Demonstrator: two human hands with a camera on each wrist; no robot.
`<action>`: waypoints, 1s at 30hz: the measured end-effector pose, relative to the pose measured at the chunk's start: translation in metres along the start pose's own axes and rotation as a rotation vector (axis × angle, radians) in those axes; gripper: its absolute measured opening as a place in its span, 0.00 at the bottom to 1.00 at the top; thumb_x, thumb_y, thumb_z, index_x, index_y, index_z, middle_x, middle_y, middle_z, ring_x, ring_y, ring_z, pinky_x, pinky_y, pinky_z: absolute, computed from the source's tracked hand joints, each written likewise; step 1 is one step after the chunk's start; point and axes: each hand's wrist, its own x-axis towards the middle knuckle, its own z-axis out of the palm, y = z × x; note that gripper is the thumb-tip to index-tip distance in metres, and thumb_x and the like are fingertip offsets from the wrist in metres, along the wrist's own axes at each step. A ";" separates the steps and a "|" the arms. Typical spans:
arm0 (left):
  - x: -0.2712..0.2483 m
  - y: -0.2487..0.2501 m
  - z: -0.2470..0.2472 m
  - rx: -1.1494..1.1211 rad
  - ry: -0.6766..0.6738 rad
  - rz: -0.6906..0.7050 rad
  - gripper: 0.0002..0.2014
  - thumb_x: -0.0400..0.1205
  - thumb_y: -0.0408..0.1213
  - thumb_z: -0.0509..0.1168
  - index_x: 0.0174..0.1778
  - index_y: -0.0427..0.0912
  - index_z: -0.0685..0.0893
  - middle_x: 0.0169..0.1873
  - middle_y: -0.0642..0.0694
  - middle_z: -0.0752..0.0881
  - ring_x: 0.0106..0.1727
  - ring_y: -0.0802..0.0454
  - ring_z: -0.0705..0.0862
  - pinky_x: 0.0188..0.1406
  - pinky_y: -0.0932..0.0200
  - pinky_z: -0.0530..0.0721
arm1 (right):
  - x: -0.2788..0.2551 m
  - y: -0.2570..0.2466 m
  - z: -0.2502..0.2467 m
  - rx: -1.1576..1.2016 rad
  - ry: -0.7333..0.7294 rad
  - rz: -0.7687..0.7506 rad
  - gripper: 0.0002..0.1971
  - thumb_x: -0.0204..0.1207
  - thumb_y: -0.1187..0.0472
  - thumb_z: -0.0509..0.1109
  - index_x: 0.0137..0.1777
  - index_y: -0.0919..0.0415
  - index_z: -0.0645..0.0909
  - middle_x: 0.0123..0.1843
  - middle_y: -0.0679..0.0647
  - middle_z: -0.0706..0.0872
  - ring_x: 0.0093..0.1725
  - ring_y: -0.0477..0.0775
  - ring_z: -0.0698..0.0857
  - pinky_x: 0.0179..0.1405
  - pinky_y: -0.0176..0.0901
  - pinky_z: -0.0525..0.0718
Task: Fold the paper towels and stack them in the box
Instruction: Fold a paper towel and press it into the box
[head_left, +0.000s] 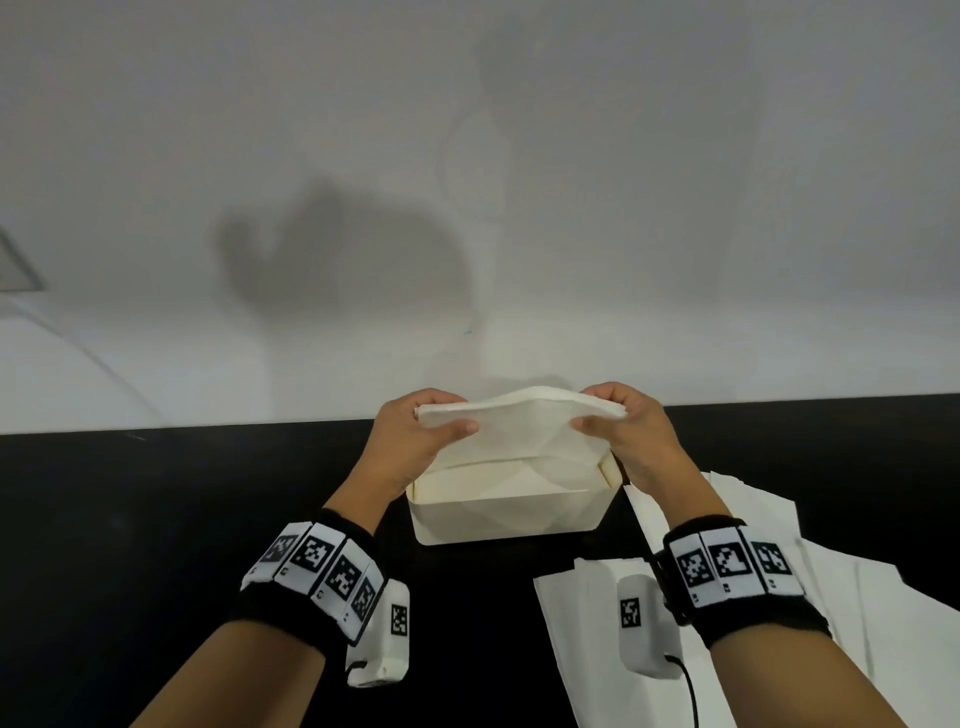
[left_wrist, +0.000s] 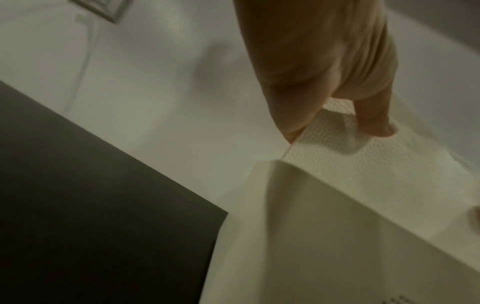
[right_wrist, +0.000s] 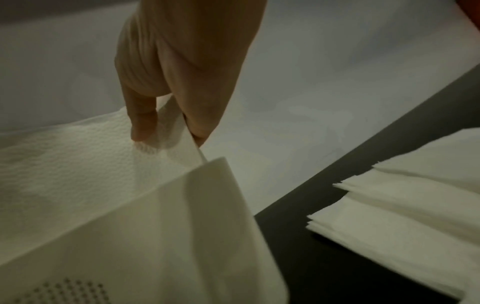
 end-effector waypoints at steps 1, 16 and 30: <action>0.000 0.000 0.000 0.004 -0.013 -0.003 0.10 0.70 0.29 0.76 0.36 0.50 0.86 0.40 0.54 0.85 0.43 0.56 0.83 0.47 0.61 0.83 | 0.000 0.002 -0.001 -0.016 -0.011 0.004 0.15 0.67 0.75 0.75 0.38 0.52 0.82 0.44 0.51 0.85 0.47 0.55 0.83 0.50 0.49 0.84; 0.000 0.000 -0.008 0.044 -0.004 -0.107 0.10 0.70 0.28 0.76 0.38 0.47 0.86 0.45 0.45 0.86 0.51 0.45 0.85 0.51 0.52 0.85 | -0.004 -0.004 -0.008 -0.058 -0.026 0.046 0.10 0.68 0.74 0.76 0.40 0.58 0.84 0.41 0.53 0.87 0.43 0.53 0.86 0.43 0.40 0.84; -0.001 -0.005 -0.004 0.047 0.005 -0.125 0.15 0.69 0.26 0.77 0.42 0.49 0.82 0.47 0.47 0.83 0.51 0.47 0.82 0.50 0.51 0.86 | -0.005 -0.003 -0.005 -0.068 -0.019 0.073 0.13 0.69 0.76 0.74 0.44 0.57 0.82 0.44 0.52 0.88 0.45 0.50 0.86 0.42 0.39 0.84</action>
